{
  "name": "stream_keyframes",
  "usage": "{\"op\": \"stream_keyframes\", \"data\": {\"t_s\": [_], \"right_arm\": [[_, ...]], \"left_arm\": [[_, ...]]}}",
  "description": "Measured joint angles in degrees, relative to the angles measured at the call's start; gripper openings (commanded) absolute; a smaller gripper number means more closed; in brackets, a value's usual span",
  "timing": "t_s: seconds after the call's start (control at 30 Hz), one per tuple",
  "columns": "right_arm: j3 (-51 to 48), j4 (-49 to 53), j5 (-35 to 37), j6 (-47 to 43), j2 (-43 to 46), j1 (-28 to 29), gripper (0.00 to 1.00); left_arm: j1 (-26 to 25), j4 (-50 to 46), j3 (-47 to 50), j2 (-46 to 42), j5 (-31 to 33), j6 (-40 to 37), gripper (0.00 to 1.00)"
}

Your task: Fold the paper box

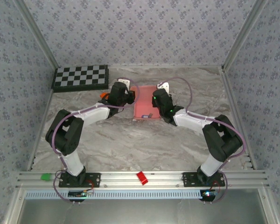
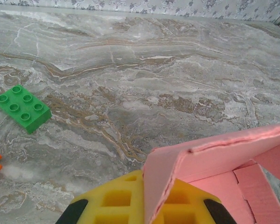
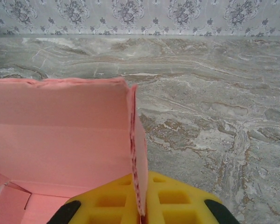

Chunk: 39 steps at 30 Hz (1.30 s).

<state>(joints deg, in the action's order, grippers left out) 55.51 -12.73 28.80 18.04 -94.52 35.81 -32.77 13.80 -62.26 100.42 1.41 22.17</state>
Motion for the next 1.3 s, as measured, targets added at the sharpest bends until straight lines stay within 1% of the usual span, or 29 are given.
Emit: {"op": "stream_keyframes", "data": {"t_s": [0.4, 0.57, 0.9, 1.3], "right_arm": [[-1.77, -1.79, 2.05, 1.68, 0.0, 1.11, 0.17], [-2.45, -2.19, 2.58, 2.34, 0.0, 1.46, 0.18], [-2.49, -2.34, 2.99, 3.43, -0.17, 1.97, 0.18], [-2.49, -2.32, 4.09, 5.55, -1.18, 2.38, 0.17]], "left_arm": [[-0.5, 2.58, 1.73, -0.24, 0.83, 0.61, 0.04], [-0.72, 3.39, 2.51, -0.5, 0.87, 1.29, 0.05], [-0.76, 4.42, 3.72, -1.03, 0.98, 1.57, 0.11], [-0.79, 4.26, 4.63, -1.42, 0.79, 2.49, 0.14]]}}
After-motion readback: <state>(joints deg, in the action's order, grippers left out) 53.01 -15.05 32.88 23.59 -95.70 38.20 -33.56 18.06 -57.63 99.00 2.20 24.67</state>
